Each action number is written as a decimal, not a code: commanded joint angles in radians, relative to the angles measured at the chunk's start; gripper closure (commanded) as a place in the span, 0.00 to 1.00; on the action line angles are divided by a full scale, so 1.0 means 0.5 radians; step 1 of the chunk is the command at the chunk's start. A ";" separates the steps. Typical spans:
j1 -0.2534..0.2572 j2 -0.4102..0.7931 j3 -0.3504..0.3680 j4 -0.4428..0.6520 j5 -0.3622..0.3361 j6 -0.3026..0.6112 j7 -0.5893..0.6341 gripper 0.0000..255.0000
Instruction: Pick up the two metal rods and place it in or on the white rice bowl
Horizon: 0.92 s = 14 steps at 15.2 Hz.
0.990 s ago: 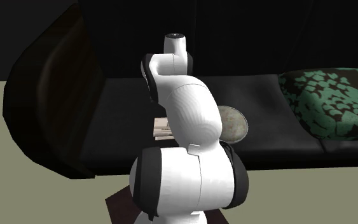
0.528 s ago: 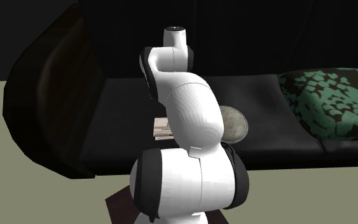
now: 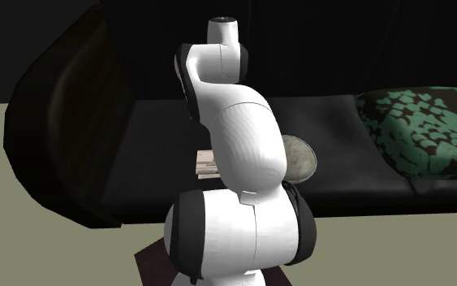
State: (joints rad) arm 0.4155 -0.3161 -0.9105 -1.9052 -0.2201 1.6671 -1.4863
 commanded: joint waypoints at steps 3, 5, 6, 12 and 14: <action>0.011 0.021 0.004 0.122 0.019 -0.107 -0.014 1.00; 0.017 0.034 0.005 0.184 0.029 -0.159 -0.021 1.00; 0.020 0.041 0.004 0.216 0.035 -0.186 -0.025 1.00; 0.041 0.100 -0.011 0.420 0.078 -0.345 -0.059 1.00; 0.049 0.127 -0.022 0.492 0.096 -0.398 -0.073 1.00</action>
State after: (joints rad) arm 0.4381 -0.2574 -0.9216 -1.6760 -0.1759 1.4822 -1.5222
